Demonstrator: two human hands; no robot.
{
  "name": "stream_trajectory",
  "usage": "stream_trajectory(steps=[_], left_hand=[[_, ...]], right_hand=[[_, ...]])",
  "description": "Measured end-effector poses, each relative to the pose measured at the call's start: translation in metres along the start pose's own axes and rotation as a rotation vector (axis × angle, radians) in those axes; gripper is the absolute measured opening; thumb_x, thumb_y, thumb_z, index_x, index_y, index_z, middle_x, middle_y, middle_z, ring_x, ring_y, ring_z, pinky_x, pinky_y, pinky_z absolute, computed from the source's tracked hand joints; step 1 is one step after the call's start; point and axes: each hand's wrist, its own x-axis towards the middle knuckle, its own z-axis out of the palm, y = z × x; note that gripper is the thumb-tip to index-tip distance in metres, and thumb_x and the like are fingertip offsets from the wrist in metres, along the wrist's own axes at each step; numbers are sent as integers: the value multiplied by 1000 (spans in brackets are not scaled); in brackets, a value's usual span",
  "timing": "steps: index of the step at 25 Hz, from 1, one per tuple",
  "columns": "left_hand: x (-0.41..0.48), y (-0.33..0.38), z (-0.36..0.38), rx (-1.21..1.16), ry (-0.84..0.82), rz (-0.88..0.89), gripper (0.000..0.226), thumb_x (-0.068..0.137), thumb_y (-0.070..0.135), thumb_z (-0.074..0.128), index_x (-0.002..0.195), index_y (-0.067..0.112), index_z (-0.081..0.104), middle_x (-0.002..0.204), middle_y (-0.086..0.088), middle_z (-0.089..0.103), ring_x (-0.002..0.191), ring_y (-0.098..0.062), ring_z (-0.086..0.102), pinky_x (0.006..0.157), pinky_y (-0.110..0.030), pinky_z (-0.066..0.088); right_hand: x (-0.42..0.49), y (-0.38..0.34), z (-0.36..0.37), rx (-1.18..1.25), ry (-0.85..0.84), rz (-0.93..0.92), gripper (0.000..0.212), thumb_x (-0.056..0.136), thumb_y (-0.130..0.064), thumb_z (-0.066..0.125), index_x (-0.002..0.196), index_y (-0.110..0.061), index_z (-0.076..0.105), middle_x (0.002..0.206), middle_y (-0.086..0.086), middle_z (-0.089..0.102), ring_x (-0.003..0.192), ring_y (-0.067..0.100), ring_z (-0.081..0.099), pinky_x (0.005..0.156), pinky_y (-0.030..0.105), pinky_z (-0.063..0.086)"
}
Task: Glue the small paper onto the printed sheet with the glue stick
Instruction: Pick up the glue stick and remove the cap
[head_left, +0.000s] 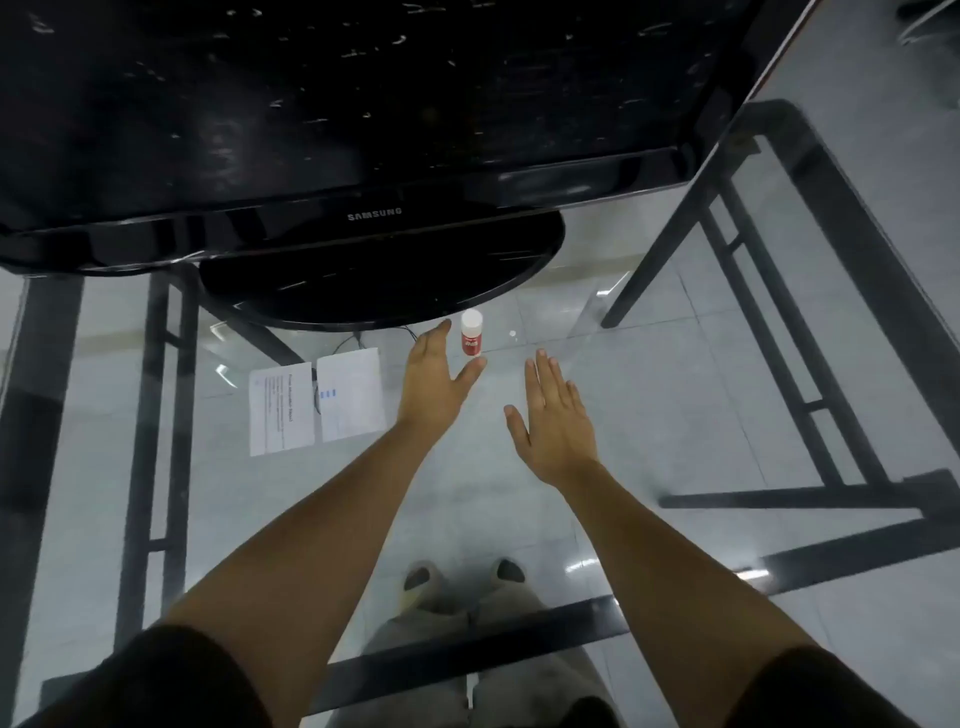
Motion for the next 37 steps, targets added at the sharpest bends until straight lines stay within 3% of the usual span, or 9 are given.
stream_trajectory(steps=[6,13,15,18,22,26,30,34,37], left_hand=[[18,3,5,-72,77,3,42,82,25,68,117,8,52,117,-11,59,109,-22,54,87,-24,38],[17,8,-1,-8,77,56,29,85,22,65,105,3,56,105,-10,63,91,-15,54,77,-17,38],[11,9,-9,-24,38,90,29,85,24,64,105,5,56,97,-4,60,82,-11,53,67,-7,35],[-3,7,-20,-46,-36,140,26,84,24,64,105,10,59,94,4,56,74,-3,53,59,-3,38],[-16,6,-27,-7,-51,183,28,83,24,64,107,11,62,89,1,54,70,-4,52,62,-6,37],[-20,12,-30,42,-46,251,26,83,26,64,105,11,65,82,1,52,68,-11,51,62,-12,37],[-22,16,-32,81,-37,299,25,84,27,63,103,11,65,80,2,50,66,-11,49,60,-11,35],[-23,18,-33,62,-35,282,26,84,27,63,104,10,65,81,1,52,67,-12,50,60,-12,36],[-25,11,-34,94,-66,259,26,83,28,64,103,11,64,82,1,52,67,-12,49,60,-12,34]], right_hand=[[1,3,7,-42,-11,-1,66,94,-52,12,147,-16,-4,157,4,-8,143,20,-11,113,33,-8],[4,6,7,-59,-38,-12,67,94,-53,14,147,-16,-2,158,5,-6,144,21,-9,111,32,-8],[5,7,-2,26,-24,-24,65,96,-50,21,148,-14,7,158,7,4,145,22,1,114,33,-1],[13,5,-30,323,127,-22,52,97,-36,38,141,-9,32,147,11,37,135,23,33,111,29,23],[26,-7,-73,745,198,-11,33,96,-30,47,123,-14,57,117,1,62,106,7,53,86,0,34],[31,-19,-88,876,36,-39,30,91,-34,54,117,-20,61,106,-9,63,97,0,58,85,7,42],[32,-25,-87,948,61,-9,26,88,-30,61,109,-16,65,98,-5,68,93,7,63,85,18,48],[37,-27,-90,992,30,35,19,88,-29,61,103,-20,67,90,-13,65,88,4,62,80,16,46],[45,-22,-98,998,152,117,22,89,-37,56,103,-22,66,90,-13,64,88,1,59,74,12,42]])
